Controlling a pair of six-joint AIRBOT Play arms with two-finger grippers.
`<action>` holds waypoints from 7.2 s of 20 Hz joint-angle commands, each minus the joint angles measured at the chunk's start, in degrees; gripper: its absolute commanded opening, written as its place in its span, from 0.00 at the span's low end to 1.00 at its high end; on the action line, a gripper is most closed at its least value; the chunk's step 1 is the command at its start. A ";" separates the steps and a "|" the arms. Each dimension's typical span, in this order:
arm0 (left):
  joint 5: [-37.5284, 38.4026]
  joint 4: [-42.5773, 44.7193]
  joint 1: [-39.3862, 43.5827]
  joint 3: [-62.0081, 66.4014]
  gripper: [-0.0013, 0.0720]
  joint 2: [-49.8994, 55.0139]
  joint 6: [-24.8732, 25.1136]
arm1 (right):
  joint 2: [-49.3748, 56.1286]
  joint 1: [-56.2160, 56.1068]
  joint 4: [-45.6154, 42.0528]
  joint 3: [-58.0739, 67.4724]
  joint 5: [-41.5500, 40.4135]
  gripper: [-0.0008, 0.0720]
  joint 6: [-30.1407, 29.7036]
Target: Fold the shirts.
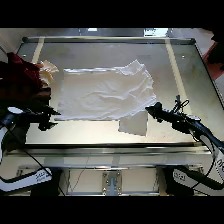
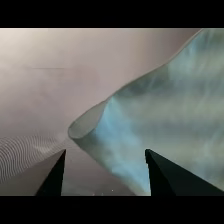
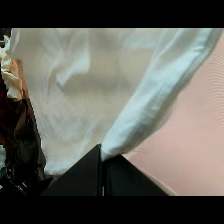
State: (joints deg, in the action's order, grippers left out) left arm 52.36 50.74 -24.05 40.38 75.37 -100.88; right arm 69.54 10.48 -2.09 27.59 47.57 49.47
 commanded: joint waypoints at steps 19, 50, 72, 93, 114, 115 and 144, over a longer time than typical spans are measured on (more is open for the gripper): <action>17.99 -57.59 -0.26 20.39 0.03 -16.52 53.37 | -41.42 23.65 -6.47 10.27 13.90 0.05 5.16; -30.14 41.05 25.46 35.50 0.03 16.72 -1.44 | 19.26 -5.46 -32.17 36.33 -23.26 0.05 4.31; -0.55 42.64 25.57 31.23 0.03 8.68 10.93 | 9.88 -5.60 -62.60 36.79 5.31 0.05 19.78; -3.63 37.83 25.44 25.44 0.84 9.66 10.73 | 11.96 -5.44 -51.25 24.33 -3.72 0.51 19.71; 1.07 45.05 24.76 12.28 0.91 -23.30 6.38 | -16.57 3.28 -43.25 -14.23 16.02 0.69 27.02; 1.07 45.05 24.76 12.28 0.91 -23.30 6.36 | -16.57 3.28 -42.99 -14.29 15.34 0.69 27.04; 7.48 17.46 -15.15 -12.09 0.80 -30.86 2.19 | -21.94 -7.17 -32.02 -9.57 8.70 0.05 24.00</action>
State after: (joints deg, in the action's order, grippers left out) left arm 58.08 89.47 -30.61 34.39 44.53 -109.91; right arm 47.77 3.38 -33.43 17.85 56.25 73.69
